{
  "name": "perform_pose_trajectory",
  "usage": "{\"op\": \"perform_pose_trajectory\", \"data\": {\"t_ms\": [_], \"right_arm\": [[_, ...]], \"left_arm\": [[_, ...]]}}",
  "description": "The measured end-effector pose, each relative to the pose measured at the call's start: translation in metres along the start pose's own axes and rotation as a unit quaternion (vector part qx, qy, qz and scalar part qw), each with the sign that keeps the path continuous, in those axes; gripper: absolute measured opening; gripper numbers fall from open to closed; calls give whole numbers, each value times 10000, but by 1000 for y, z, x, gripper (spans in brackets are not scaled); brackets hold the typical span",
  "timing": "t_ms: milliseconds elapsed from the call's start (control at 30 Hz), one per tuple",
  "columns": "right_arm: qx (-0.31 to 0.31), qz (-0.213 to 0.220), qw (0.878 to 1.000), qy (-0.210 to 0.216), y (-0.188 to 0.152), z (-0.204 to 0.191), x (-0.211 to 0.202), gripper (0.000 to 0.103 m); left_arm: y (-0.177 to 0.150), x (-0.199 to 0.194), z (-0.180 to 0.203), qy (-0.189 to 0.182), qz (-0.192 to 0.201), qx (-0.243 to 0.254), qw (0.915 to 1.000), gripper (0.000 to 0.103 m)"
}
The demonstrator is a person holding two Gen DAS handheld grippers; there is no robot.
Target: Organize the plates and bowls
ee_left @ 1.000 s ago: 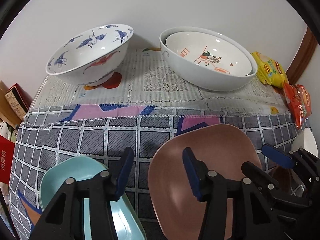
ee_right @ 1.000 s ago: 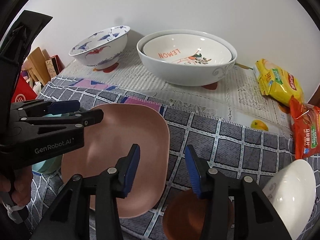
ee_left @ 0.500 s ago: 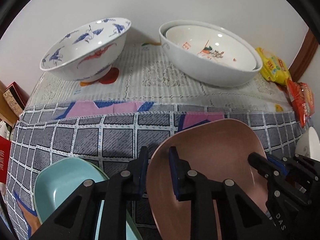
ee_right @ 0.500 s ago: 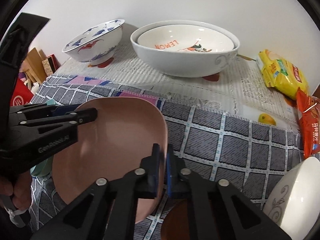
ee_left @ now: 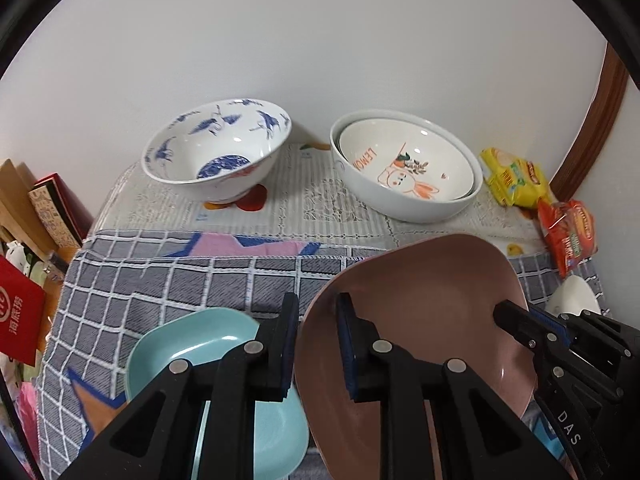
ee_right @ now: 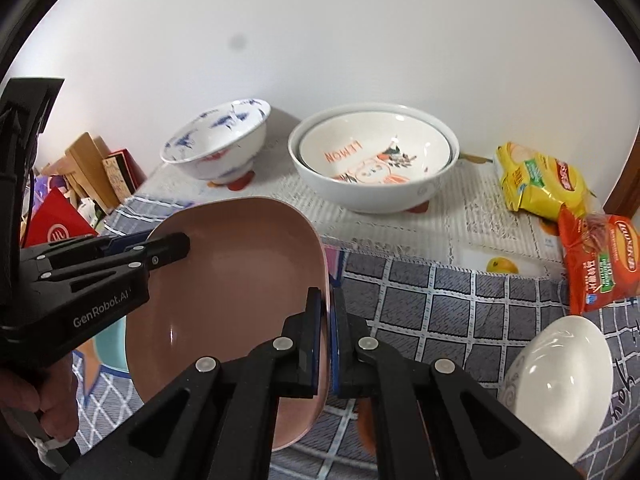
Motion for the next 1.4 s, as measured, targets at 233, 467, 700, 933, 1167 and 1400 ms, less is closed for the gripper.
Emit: {"op": "perform_pose_trajectory", "data": {"t_ms": [233,467,700,933,1167,1400], "right_arm": [[-30,164,9999,-10,-1,-19,-29,4],[-113,211,9997,44,-2,-46,-45,4],[-188,200,9996,120,-5,-72,-45,4],[-341,156,9991,215,-5,-102,-39,4],[-471,86,9984,295,-5,-125,-28,4],[-519,-17,9979,379,-6,-140,-12,4]], "left_arm": [[-7,-29,-13,-20,143,-75,9999,18],[-15,-49,-32,24,173,-175,9997,18],[-22,-60,-60,106,196,-315,9993,18],[-27,-65,-89,177,225,-477,9984,18],[-35,-62,-112,222,196,-650,9974,18],[-40,-54,-130,271,138,-765,9966,18]]}}
Point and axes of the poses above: each gripper's, at about its wrist camera, not at the fingertips, and x roughly the way its jaws point, z to its right, y to its top, the point moved 8 cm from there along x, roughly the way its jaws point, and after that the axes turned 3 degrees about x, right-handed, at the moved point
